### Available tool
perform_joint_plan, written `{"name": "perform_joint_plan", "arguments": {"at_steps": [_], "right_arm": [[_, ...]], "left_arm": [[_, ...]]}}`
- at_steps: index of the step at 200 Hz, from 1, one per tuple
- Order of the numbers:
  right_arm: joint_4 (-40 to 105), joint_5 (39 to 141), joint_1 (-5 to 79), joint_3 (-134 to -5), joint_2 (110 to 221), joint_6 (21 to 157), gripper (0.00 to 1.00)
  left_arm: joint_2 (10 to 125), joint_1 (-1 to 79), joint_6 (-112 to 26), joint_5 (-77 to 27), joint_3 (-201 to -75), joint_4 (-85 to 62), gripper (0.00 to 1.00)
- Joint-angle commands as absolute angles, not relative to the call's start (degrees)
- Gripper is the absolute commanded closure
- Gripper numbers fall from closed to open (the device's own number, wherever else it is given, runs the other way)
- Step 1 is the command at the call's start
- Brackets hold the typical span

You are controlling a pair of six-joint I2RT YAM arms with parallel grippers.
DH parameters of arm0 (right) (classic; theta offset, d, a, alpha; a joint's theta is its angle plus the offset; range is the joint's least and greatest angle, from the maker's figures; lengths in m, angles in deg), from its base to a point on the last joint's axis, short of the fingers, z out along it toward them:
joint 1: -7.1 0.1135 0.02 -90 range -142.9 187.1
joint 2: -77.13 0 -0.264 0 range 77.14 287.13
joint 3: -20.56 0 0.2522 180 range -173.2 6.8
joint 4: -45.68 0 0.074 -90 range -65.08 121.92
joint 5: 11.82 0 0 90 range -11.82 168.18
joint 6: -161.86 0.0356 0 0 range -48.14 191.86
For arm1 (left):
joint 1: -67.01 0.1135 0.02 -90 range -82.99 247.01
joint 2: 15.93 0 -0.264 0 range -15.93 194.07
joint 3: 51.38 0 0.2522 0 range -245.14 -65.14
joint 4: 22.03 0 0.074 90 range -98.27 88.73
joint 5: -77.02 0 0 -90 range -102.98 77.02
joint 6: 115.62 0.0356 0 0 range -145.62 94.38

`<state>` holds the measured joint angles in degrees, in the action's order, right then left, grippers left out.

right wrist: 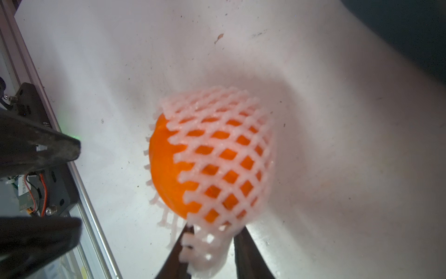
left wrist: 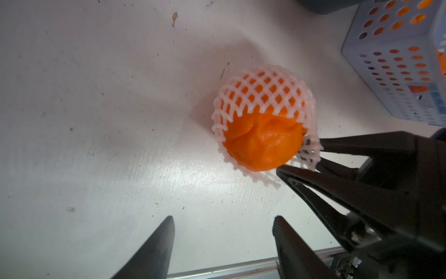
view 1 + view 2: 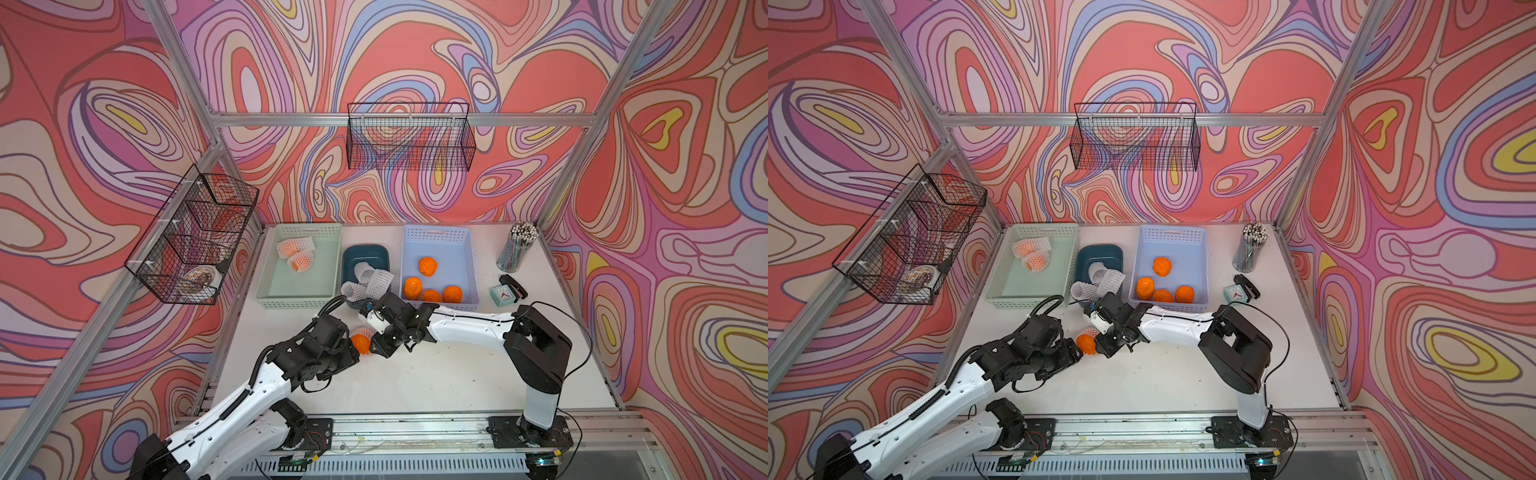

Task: Remove foam nets from oranges
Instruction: Remove the foam net from the orange.

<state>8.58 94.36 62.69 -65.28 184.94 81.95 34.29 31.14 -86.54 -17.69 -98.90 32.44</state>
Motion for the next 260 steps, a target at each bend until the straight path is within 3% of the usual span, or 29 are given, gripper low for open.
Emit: {"name": "perform_joint_plan", "arguments": {"at_steps": [1,140,260], "right_arm": [[6.87,95.45,62.84,-67.54,185.81,82.19,0.72],[6.16,103.77,59.89,-69.18,185.63,87.81,0.85],[6.16,113.11,56.85,-71.03,186.04,94.62,0.86]], "left_arm": [[36.23,31.59,-85.55,-14.76,-101.27,31.73,0.33],[37.42,32.81,-85.77,-13.83,-98.07,23.93,0.39],[40.91,32.82,-83.67,-15.26,-96.93,19.59,0.46]]}}
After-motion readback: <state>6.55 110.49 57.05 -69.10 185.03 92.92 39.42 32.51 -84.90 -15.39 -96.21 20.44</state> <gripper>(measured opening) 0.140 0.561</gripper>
